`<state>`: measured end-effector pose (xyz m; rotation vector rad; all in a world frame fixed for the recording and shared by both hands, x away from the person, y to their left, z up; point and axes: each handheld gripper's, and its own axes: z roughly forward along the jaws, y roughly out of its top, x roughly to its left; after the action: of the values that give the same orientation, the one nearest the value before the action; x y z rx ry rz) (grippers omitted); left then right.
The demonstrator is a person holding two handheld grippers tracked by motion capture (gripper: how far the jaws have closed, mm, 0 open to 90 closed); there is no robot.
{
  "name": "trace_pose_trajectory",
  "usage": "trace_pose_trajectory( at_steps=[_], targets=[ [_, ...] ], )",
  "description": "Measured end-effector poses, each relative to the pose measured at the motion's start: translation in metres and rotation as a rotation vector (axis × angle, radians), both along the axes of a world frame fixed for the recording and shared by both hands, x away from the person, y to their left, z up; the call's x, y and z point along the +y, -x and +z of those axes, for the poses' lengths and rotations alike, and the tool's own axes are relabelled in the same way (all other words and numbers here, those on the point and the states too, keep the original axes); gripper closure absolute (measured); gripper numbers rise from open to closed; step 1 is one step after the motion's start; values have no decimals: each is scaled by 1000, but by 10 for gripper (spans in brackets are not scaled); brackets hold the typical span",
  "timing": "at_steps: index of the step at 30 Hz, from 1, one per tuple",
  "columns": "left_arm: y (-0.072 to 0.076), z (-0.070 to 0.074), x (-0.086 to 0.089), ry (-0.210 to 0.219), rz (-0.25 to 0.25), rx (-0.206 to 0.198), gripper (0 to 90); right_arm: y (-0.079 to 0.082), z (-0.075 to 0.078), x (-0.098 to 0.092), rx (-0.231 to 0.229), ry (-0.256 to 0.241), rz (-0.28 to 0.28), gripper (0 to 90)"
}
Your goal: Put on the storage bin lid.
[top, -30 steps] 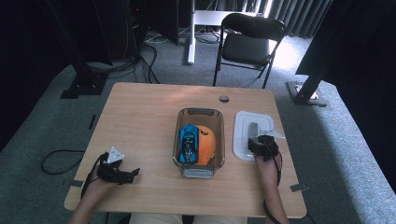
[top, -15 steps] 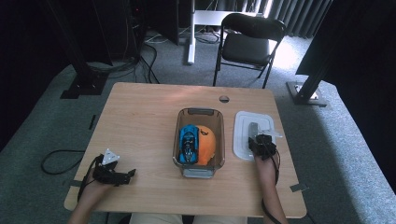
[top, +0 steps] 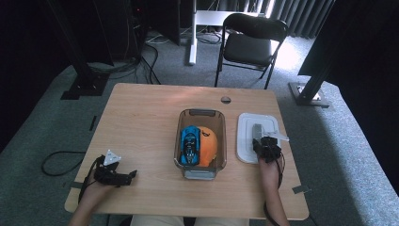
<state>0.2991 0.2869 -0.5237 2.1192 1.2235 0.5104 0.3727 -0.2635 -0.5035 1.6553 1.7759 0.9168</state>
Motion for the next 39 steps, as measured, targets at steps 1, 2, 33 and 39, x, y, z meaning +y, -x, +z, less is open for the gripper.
trace_pose_trajectory(
  at_steps=[1,2,33,39],
  targets=[
    [0,0,0,0,1,0,29,4,5,0,-11,-10,-6,676],
    [0,0,0,0,1,0,29,7,8,0,-14,-11,-9,677],
    [0,0,-1,0,4,1,29,59,109,64,-178,-34,119,676],
    [-3,1,-14,-3,-7,-11,30,62,110,90,-174,-49,190,677]
  ],
)
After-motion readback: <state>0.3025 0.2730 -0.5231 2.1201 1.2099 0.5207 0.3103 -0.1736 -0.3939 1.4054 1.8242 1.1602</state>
